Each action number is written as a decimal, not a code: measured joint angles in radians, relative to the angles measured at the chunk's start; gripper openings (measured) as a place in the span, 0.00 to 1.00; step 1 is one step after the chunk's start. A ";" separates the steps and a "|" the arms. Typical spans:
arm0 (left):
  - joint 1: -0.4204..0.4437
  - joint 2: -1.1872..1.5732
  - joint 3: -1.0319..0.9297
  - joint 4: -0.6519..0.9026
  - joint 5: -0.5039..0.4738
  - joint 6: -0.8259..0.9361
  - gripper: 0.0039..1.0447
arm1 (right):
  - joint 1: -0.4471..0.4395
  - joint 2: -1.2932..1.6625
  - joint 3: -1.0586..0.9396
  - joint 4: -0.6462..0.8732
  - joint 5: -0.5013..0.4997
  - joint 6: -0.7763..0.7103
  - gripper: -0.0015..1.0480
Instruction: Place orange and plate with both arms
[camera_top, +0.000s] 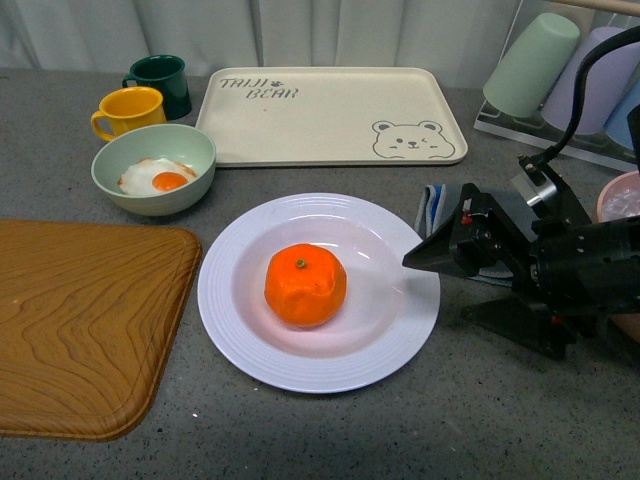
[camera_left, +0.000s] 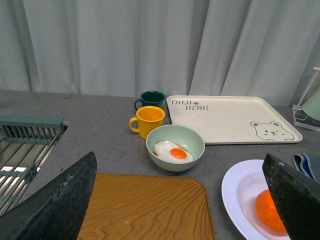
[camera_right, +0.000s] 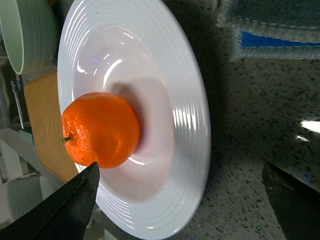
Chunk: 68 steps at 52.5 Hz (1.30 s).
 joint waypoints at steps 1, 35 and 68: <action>0.000 0.000 0.000 0.000 0.000 0.000 0.94 | 0.002 0.007 0.006 0.005 -0.003 0.011 0.91; 0.000 0.000 0.000 0.000 0.000 0.000 0.94 | 0.068 0.166 0.231 -0.108 -0.058 0.158 0.91; 0.000 0.000 0.000 0.000 0.000 0.000 0.94 | 0.071 0.204 0.303 -0.256 -0.009 0.103 0.09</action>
